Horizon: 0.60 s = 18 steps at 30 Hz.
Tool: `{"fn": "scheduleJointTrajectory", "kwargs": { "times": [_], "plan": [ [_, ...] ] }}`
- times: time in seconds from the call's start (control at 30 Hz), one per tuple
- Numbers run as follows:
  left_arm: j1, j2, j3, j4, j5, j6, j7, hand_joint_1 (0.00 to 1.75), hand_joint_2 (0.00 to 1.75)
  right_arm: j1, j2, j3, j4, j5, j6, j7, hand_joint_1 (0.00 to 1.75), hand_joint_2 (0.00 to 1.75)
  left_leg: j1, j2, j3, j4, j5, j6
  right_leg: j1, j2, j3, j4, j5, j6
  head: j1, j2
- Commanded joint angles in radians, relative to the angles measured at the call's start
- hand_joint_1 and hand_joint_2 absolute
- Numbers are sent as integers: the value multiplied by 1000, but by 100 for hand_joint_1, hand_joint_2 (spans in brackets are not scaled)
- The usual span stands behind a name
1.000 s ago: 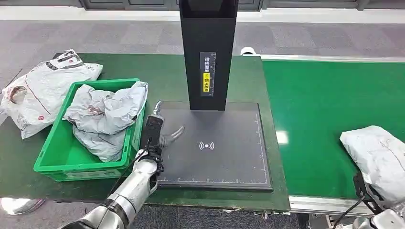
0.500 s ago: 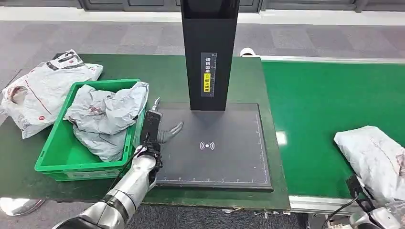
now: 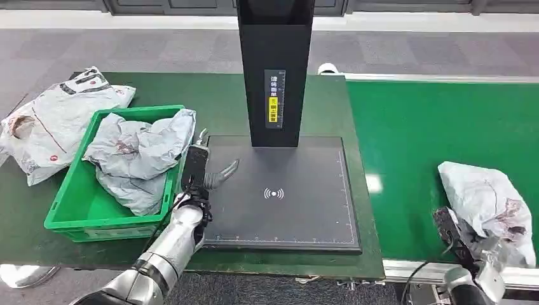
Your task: Moved the parcel from conveyor to table for the left to box.
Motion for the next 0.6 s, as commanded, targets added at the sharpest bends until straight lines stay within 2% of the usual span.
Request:
{"fn": "scheduleJointTrajectory", "kwargs": {
  "times": [0.03, 0.1, 0.13, 0.17, 0.23, 0.3, 0.37, 0.43, 0.5, 0.6],
  "plan": [
    [-16, 14, 70, -26, -40, 11, 10, 0, 175, 27, 229, 374, -562, -297, -47, -121, 175, 175, 0, 6, -2, 0, 0, -2, 0, 6, -4, 2, 1, -1, 0, 0],
    [-24, 12, 73, -20, -48, 20, 0, 0, 175, 44, 227, 501, -624, -409, -52, -214, 175, 175, 0, 5, -1, 0, 0, -3, 0, 6, -4, 2, 1, -2, 0, 0],
    [-31, 11, 73, -13, -46, 21, -2, 0, 175, 44, 239, 537, -639, -404, -63, -189, 175, 175, 0, 6, 0, 0, 0, -3, 1, 7, -5, 2, 1, -3, 0, 0],
    [-39, 10, 73, -3, -44, 27, -13, 0, 175, 46, 251, 626, -677, -417, -45, -222, 175, 175, 1, 6, 1, -1, 0, -3, 1, 7, -3, 1, 1, -3, 0, 0],
    [-48, 10, 68, 6, -41, 32, -24, 0, 175, 32, 277, 724, -690, -407, -23, -226, 175, 175, 1, 6, -1, 1, 0, -3, 1, 7, -6, 2, 1, -4, 0, 0],
    [-54, 15, 56, 4, -33, 36, -30, 0, 175, 9, 288, 871, -705, -413, -14, -182, 175, 175, 1, 8, -2, 1, 0, -3, 1, 10, -7, 3, 1, -3, 0, 0],
    [-55, 19, 51, -4, -29, 34, -29, 0, 175, 6, 289, 934, -716, -414, -4, -171, 175, 175, 1, 11, -2, 1, -1, -3, 1, 13, -9, 4, 2, -4, 0, 0],
    [-54, 24, 40, -17, -24, 30, -23, 0, 175, 17, 279, 1023, -732, -419, 26, -153, 175, 175, 1, 8, -2, 0, 0, -3, 1, 9, -8, 3, 1, -4, 0, 0],
    [-57, 25, 25, -15, -18, 33, -20, 0, 175, 35, 267, 1095, -730, -492, 127, -142, 175, 175, 2, 5, -1, -1, 1, -4, 2, 7, -6, 2, 0, -4, 0, 0],
    [-60, 21, 2, -7, -8, 39, -24, 0, 175, 53, 257, 1193, -686, -515, 165, -135, 175, 175, 2, 1, -2, -1, 1, -3, 2, 3, -5, 1, 0, -3, 0, 0]
  ]
}}
